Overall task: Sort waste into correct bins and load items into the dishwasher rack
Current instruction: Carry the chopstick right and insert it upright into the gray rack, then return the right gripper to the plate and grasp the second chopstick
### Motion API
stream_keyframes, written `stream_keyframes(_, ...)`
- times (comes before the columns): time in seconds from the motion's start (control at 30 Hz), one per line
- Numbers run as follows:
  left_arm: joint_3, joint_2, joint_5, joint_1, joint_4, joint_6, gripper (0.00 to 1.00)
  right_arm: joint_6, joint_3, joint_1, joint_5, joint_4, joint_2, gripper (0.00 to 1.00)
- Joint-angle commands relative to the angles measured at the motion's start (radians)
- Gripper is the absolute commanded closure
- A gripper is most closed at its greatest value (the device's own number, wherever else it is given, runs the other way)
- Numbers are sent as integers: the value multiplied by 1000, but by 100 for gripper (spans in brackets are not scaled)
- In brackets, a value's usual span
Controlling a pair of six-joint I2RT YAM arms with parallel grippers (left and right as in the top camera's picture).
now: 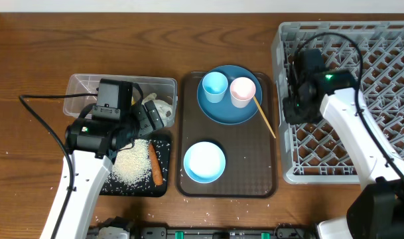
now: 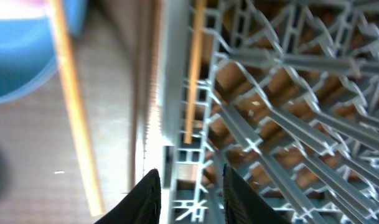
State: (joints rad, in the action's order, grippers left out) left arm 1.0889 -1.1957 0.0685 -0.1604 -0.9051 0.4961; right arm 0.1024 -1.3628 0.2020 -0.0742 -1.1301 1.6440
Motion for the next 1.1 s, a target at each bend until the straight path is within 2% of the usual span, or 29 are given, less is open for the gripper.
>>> stream_keyframes(0.0, 14, -5, -16, 4, 2, -9, 4, 16, -48, 5, 126, -13, 4, 69)
stream_keyframes(0.6, 14, -5, -16, 4, 2, -10, 4, 12, -21, 117, 157, 11, 7, 72)
stream_keyframes(1.07, 14, -5, -16, 4, 2, -9, 4, 12, 127, 159, 157, 152, 11, 63)
